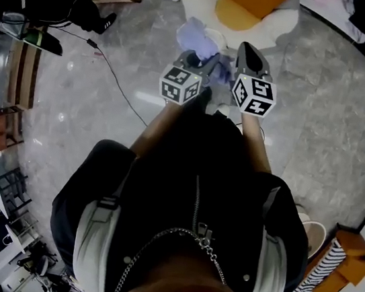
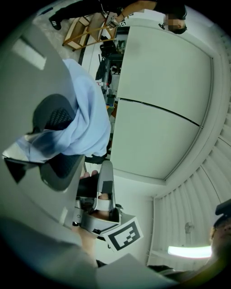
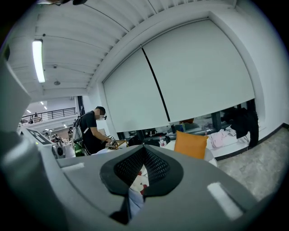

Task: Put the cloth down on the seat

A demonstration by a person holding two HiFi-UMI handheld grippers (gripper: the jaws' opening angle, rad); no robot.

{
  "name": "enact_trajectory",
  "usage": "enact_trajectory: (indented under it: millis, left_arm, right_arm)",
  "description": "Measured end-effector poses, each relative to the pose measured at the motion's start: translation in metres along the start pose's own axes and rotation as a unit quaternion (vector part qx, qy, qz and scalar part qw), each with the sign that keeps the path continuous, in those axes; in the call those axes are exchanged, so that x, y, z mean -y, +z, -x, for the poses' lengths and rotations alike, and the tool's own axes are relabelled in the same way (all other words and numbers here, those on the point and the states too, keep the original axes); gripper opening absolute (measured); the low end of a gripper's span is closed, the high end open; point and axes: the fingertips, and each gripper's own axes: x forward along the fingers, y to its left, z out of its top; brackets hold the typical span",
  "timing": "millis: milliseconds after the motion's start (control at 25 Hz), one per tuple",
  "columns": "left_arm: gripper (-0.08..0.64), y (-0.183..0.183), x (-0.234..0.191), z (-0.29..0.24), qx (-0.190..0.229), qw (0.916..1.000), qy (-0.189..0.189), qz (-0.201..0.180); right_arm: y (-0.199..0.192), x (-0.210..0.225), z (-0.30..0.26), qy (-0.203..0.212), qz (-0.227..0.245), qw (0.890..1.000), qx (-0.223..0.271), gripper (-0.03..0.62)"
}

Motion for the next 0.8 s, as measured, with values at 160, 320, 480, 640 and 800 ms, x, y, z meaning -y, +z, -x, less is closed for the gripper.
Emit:
enact_trajectory:
  millis: [160, 320, 480, 640, 800]
  left_arm:
    - [0.118, 0.008, -0.016, -0.007, 0.003, 1.0, -0.007, -0.003]
    - [0.118, 0.011, -0.036, -0.015, 0.001, 0.9999, -0.014, 0.004]
    - [0.119, 0.018, -0.049, -0.038, -0.007, 0.9995, -0.032, 0.0]
    - [0.118, 0.026, -0.065, -0.059, -0.013, 0.9985, -0.053, -0.003]
    - [0.12, 0.037, -0.074, -0.083, -0.011, 0.9973, -0.072, -0.01]
  right_arm:
    - [0.006, -0.002, -0.018, -0.006, 0.005, 1.0, 0.001, -0.012]
    - [0.006, -0.004, -0.035, -0.016, 0.014, 1.0, -0.006, -0.012]
    - [0.012, 0.013, -0.054, -0.039, 0.01, 0.999, -0.009, -0.011]
    - [0.017, 0.019, -0.073, -0.06, 0.011, 0.998, -0.009, -0.011]
    - [0.021, 0.036, -0.087, -0.081, 0.007, 0.997, -0.01, -0.011]
